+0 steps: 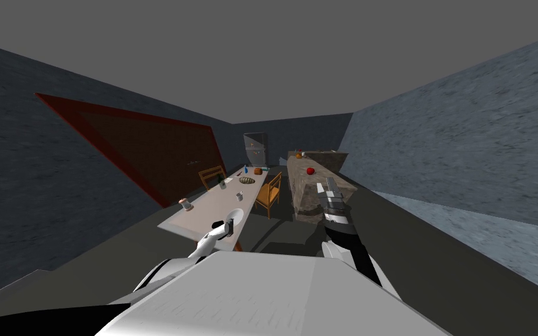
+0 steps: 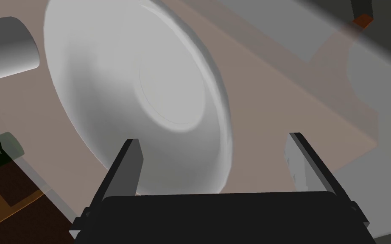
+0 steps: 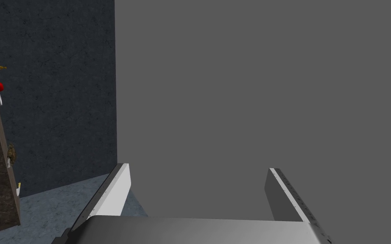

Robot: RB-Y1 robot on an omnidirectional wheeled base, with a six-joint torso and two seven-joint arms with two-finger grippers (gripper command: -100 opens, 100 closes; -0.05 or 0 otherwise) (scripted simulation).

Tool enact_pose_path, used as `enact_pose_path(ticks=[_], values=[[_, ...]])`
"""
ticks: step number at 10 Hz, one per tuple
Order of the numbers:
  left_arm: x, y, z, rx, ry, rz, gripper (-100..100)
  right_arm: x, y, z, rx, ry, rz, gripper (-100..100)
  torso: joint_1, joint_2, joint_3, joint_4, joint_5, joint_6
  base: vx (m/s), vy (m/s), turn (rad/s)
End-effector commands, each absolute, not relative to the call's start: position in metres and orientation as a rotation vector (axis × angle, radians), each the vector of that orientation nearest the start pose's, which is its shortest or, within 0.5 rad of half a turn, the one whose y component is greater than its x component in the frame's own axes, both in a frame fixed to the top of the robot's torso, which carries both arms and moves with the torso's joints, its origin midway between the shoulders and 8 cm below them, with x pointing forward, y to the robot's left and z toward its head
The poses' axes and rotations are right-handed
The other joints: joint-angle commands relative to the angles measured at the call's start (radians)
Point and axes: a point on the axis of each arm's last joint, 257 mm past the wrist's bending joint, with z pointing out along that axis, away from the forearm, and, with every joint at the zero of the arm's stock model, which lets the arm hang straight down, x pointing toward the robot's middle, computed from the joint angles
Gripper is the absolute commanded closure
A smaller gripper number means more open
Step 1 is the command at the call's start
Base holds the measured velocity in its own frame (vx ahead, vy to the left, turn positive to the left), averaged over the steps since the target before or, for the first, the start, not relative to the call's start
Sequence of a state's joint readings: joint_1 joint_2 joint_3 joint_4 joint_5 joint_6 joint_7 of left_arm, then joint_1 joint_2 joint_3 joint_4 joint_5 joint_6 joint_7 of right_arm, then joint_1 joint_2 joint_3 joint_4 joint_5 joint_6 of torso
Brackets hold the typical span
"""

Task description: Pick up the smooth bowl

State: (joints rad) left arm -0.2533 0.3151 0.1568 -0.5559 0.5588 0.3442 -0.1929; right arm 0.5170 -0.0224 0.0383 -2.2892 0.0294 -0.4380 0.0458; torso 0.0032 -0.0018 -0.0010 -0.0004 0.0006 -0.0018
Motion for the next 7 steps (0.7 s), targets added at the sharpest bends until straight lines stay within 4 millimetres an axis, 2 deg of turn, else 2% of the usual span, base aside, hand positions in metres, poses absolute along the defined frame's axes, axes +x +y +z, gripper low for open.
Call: enact_pose_path(ticks=[1,7], values=[[0.394,0.406,-0.572,-2.192,1.545,-0.489,-100,0.354,-0.265,0.010,0.664,0.708,1.258,0,0.000,0.000,0.000,0.000,0.000,0.000,-0.009,0.033,0.009],[0.401,0.391,-0.575,-2.208,1.522,-0.497,-100,0.354,-0.265,0.010,0.664,0.708,1.258,0,0.000,0.000,0.000,0.000,0.000,0.000,-0.005,0.032,0.001]])
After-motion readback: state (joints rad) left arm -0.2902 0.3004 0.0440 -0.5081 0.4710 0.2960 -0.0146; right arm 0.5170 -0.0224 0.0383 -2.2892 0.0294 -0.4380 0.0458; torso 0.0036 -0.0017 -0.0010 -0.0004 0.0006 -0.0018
